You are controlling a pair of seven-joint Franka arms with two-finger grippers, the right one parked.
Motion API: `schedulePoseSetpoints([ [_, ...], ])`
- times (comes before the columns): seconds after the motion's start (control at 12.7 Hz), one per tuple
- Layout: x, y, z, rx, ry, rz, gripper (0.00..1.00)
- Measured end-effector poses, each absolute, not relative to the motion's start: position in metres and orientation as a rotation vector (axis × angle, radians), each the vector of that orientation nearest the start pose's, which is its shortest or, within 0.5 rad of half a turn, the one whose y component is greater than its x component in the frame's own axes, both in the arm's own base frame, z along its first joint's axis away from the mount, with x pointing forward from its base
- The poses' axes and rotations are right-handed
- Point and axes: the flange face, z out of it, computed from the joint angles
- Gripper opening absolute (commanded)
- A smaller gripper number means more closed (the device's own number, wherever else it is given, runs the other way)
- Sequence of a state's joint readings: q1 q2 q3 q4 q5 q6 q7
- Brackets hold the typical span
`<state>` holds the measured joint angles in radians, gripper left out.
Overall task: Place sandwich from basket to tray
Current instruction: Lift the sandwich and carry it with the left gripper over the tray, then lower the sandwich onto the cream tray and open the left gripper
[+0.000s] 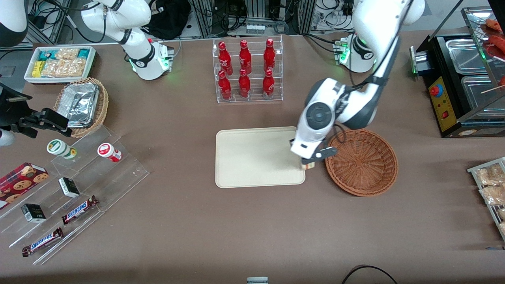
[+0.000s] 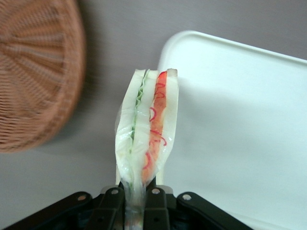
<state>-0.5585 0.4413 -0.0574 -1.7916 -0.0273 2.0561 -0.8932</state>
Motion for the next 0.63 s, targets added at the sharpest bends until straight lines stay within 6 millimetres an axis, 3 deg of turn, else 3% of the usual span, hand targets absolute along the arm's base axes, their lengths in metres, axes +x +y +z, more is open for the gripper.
schedulePoseSetpoints([
  [0.32, 0.508, -0.434, 0.275, -3.037, -0.469, 0.195, 0.04],
  [0.63, 0.49, -0.475, 0.253, -3.087, -0.483, 0.126, 0.04],
])
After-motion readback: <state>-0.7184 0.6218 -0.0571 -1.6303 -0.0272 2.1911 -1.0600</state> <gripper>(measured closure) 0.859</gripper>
